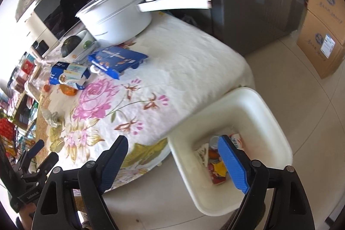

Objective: Collect trash
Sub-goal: 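Move both tools back over the table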

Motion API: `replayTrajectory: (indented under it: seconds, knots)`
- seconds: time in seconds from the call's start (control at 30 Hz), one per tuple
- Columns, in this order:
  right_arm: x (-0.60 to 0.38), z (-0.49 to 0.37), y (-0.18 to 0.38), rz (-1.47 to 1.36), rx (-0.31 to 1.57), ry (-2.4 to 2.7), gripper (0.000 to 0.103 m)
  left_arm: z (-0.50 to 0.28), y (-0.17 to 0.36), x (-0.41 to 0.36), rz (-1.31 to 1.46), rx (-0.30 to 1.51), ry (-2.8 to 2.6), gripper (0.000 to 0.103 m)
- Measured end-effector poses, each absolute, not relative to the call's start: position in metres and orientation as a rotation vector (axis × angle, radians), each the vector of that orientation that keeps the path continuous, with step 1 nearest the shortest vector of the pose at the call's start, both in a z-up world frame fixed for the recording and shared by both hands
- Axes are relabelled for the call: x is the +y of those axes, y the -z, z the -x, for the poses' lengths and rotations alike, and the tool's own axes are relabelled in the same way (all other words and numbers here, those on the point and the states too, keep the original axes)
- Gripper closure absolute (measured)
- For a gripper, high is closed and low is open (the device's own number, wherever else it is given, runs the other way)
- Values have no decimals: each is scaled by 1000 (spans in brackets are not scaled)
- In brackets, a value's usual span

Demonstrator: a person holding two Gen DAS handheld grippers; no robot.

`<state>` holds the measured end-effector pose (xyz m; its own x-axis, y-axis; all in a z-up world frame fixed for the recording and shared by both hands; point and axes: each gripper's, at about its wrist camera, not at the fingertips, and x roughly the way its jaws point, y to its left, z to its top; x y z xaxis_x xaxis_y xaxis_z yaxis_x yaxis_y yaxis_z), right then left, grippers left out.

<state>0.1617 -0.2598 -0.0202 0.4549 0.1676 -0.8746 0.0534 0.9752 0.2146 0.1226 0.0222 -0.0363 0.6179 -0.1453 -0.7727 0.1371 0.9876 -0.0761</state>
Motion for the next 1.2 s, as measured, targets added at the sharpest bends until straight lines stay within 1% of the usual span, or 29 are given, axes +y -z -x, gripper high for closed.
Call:
replayTrajectory:
  seconds: [0.03,0.07,0.43,0.57,0.83,1.0,1.2]
  knots:
    - [-253,-163,20,-216,1097,-79,7,-122,36,29,14,891,146,1]
    - [-248,-164,20,-206,1095,-83,0,-121,37,36,17,891,131,1]
    - [-187,-183,16,-46,1004,-71,0,-110,46,118,83,917,-49,1]
    - [-166,-187,20,12,967,-88,0,-105,50,147,88,874,-100,1]
    - [-144,-205,38,26,994,-122,0,-107,63,196,168,891,-144,1]
    - [-137,-218,52,12,1013,-121,0,-110,72,212,171,858,-135,1]
    - [-125,-234,69,11,1046,-133,0,-125,85,219,232,876,-97,1]
